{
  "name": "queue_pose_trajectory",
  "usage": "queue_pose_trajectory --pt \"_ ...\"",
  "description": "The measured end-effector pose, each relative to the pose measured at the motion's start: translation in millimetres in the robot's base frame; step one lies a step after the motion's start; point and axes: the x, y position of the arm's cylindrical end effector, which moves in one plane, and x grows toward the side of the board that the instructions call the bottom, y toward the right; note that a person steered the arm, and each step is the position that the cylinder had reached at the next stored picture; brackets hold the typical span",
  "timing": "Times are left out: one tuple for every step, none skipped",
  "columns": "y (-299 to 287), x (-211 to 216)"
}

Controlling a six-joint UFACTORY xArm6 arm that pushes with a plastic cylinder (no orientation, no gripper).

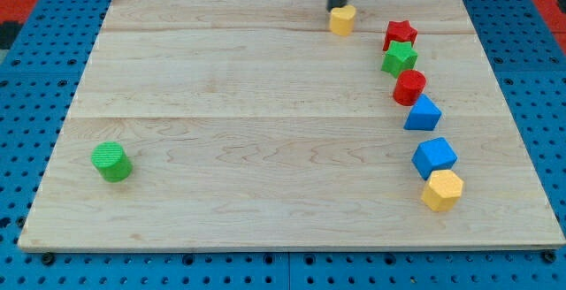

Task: Move yellow heart above red star

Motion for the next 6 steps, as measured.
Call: queue_pose_trajectory --pt "-33.9 9.4" --pt "-39.9 36.2" --pt "-47.2 39.7" --pt "-24.1 38.2" --pt "30.5 33.4" --pt "30.8 20.5"
